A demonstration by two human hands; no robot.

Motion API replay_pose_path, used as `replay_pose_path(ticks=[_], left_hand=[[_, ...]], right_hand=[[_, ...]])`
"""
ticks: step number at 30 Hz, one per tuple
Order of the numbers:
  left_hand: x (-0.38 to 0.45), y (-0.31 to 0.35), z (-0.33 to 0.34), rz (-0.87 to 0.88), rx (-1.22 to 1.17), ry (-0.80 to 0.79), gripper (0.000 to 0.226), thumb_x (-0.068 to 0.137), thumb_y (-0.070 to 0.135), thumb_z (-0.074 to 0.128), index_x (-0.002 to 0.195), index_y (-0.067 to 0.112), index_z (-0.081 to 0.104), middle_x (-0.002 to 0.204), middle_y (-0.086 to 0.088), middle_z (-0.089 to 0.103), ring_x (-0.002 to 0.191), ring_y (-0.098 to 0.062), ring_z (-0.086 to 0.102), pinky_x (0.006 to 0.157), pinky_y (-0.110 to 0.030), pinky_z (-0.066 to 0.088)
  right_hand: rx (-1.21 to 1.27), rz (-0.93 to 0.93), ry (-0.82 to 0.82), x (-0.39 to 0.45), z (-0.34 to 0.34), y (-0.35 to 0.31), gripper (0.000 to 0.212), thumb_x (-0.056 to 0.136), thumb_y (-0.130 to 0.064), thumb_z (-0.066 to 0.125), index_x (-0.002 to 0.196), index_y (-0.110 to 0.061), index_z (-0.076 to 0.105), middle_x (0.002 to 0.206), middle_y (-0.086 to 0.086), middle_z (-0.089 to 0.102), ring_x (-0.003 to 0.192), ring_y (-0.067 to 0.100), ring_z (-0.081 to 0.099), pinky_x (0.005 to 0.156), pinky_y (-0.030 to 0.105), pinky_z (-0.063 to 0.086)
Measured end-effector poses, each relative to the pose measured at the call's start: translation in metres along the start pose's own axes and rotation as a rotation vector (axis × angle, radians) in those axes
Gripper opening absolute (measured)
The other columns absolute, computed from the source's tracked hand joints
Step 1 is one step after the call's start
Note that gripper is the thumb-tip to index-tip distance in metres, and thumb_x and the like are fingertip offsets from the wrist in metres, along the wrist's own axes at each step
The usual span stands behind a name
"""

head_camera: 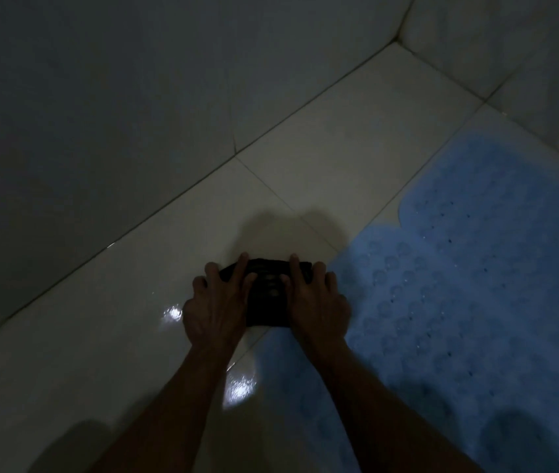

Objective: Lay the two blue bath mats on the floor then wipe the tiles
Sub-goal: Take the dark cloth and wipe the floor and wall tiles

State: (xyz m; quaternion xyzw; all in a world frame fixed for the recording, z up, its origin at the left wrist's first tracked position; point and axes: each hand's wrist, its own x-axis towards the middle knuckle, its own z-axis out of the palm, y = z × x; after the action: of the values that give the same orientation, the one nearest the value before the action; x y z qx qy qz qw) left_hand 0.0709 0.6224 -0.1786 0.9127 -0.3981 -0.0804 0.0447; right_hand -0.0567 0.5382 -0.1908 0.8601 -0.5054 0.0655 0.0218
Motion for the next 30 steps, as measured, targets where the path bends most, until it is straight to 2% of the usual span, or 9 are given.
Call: replay_pose_path(ticks=[2,4,9,13,16,21,26,28,30], left_hand=[[0.009,0.012,-0.001,0.026,0.039,-0.017,0.047,0.101,0.057,0.034,0.143,0.043,0.049,0.107,-0.011,0.053,0.08,-0.031,0.058,0.048,-0.033,0.038],[0.019,0.026,-0.002,0.012,0.037,-0.061,0.05,0.1,0.059,0.032,0.147,0.047,0.038,0.115,-0.009,0.05,0.09,-0.031,0.058,0.052,-0.036,0.042],[0.038,0.055,-0.004,0.041,0.039,-0.061,0.052,0.101,0.057,0.03,0.151,0.044,0.035,0.118,-0.013,0.051,0.091,-0.034,0.058,0.054,-0.04,0.048],[0.057,0.08,-0.005,0.051,0.078,-0.069,0.052,0.102,0.057,0.03,0.153,0.043,0.031,0.125,-0.012,0.05,0.095,-0.033,0.058,0.055,-0.039,0.048],[0.07,0.103,-0.005,0.07,0.123,-0.061,0.053,0.102,0.057,0.03,0.153,0.044,0.027,0.125,-0.01,0.048,0.097,-0.031,0.057,0.054,-0.036,0.042],[0.093,0.139,-0.005,0.095,0.176,-0.066,0.054,0.101,0.057,0.027,0.154,0.046,0.023,0.124,-0.009,0.045,0.099,-0.032,0.056,0.058,-0.037,0.043],[0.11,0.16,-0.009,0.145,0.244,-0.126,0.056,0.101,0.059,0.023,0.155,0.048,0.012,0.127,-0.007,0.041,0.105,-0.03,0.054,0.065,-0.04,0.05],[0.119,0.166,-0.012,0.148,0.264,-0.144,0.056,0.101,0.06,0.022,0.154,0.049,0.011,0.127,-0.007,0.04,0.107,-0.03,0.053,0.067,-0.04,0.052],[0.125,0.174,-0.01,0.172,0.256,-0.148,0.056,0.101,0.06,0.021,0.154,0.05,0.01,0.128,-0.007,0.04,0.108,-0.03,0.053,0.069,-0.042,0.052]], right_hand=[[0.027,0.013,-0.009,0.01,0.001,0.01,0.051,0.099,-0.049,0.036,0.131,-0.022,0.065,0.103,0.013,0.064,0.081,0.032,0.064,0.047,0.034,0.047],[0.059,0.026,-0.021,0.02,0.003,0.021,0.051,0.099,-0.049,0.036,0.131,-0.022,0.064,0.106,0.015,0.064,0.083,0.034,0.063,0.048,0.036,0.05],[0.075,0.056,-0.044,0.045,0.007,0.043,0.051,0.098,-0.049,0.037,0.13,-0.021,0.065,0.106,0.015,0.065,0.084,0.034,0.065,0.047,0.037,0.051],[0.081,0.045,-0.032,0.062,0.011,0.063,0.045,0.098,-0.048,0.052,0.132,-0.021,0.063,0.108,0.014,0.064,0.087,0.033,0.064,0.049,0.037,0.051],[0.087,0.068,-0.033,0.081,0.011,0.079,0.047,0.098,-0.048,0.043,0.131,-0.021,0.063,0.108,0.013,0.064,0.089,0.032,0.063,0.051,0.038,0.051],[0.177,0.141,-0.085,0.106,0.013,0.103,0.046,0.088,-0.047,0.069,0.126,-0.022,0.067,0.105,0.011,0.065,0.088,0.031,0.064,0.049,0.039,0.051],[0.219,0.208,-0.09,0.12,0.014,0.118,0.05,0.096,-0.047,0.035,0.127,-0.022,0.066,0.101,0.01,0.065,0.087,0.03,0.065,0.052,0.038,0.052],[0.243,0.216,-0.084,0.124,0.01,0.122,0.054,0.094,-0.046,0.031,0.128,-0.02,0.065,0.103,0.012,0.065,0.091,0.032,0.065,0.055,0.041,0.053],[0.24,0.183,-0.081,0.125,0.011,0.13,0.052,0.093,-0.046,0.038,0.127,-0.019,0.067,0.102,0.012,0.066,0.088,0.032,0.066,0.051,0.04,0.052]])
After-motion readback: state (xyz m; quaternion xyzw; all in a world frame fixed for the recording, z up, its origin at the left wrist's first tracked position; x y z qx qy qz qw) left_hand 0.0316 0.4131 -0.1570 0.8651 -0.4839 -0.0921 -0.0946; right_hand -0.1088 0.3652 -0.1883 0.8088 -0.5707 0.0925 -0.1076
